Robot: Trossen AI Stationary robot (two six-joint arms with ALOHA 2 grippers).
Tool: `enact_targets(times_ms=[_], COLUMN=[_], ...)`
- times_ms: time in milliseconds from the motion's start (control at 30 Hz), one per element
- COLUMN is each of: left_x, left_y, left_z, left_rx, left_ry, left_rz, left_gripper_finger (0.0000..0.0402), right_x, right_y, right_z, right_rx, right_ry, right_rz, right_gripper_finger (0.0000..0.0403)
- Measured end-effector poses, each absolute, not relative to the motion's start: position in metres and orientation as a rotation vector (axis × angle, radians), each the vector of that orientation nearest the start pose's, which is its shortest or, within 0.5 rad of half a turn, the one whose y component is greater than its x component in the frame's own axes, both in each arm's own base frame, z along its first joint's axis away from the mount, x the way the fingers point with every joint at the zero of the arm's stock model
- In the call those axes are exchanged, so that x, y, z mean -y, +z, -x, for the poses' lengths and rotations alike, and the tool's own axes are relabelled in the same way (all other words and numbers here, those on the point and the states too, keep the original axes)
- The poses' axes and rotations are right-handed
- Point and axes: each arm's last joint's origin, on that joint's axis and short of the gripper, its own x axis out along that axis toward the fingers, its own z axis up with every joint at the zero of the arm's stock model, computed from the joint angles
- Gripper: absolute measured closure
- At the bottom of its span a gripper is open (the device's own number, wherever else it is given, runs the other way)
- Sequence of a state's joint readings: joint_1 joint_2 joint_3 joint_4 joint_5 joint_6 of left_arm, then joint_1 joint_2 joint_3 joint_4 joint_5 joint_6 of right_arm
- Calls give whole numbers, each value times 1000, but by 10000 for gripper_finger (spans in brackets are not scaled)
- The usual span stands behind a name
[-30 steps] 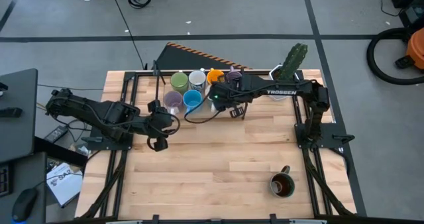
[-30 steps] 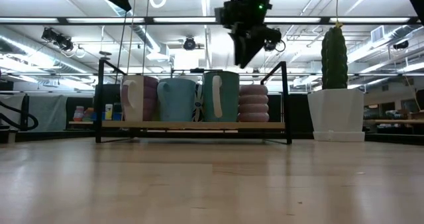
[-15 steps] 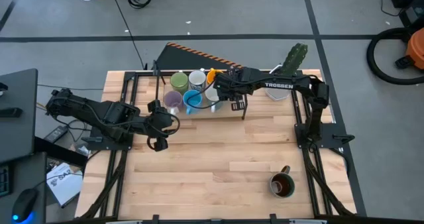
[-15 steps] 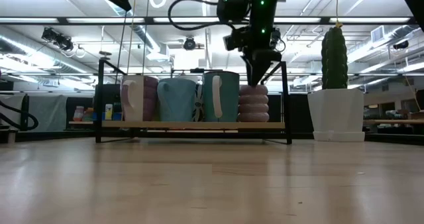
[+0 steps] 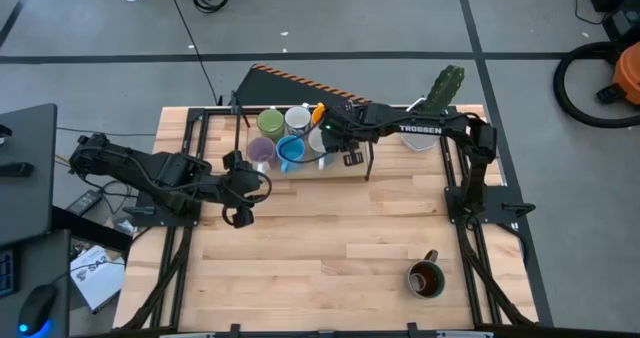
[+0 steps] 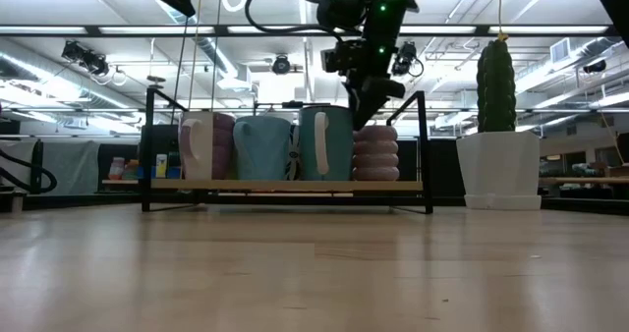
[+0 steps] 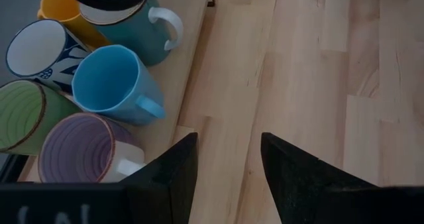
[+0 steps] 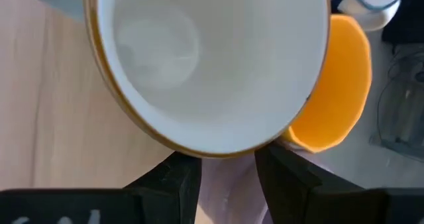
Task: Place coffee mugs
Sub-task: Put the dark green mug on the shelf aligned with the yellow mug, then put the dark blue mug on the shelf aligned with the purple mug
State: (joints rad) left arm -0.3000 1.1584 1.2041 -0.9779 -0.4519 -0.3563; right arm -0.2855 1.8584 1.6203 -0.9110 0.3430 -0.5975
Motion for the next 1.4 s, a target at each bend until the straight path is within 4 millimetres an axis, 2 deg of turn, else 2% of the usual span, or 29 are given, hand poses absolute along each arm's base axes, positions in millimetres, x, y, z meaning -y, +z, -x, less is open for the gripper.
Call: enact_targets(times_ms=[933, 1067, 1233, 1400], left_x=[51, 51, 51, 49], left_y=[341, 341, 341, 342], left_z=[-206, -206, -206, -206], left_rx=[-825, -825, -827, -814], left_ry=[290, 290, 288, 320], left_rz=[-10, -11, -23, -69], left_gripper_finger=[230, 230, 230, 230], right_x=[117, 113, 94, 57], right_y=[272, 282, 306, 322], right_z=[-372, -367, -354, -344], right_rx=[-1267, -1279, -1218, -1142], right_ry=[-182, -230, -250, -211], right_rz=[611, 652, 617, 437], right_gripper_finger=[257, 257, 257, 257])
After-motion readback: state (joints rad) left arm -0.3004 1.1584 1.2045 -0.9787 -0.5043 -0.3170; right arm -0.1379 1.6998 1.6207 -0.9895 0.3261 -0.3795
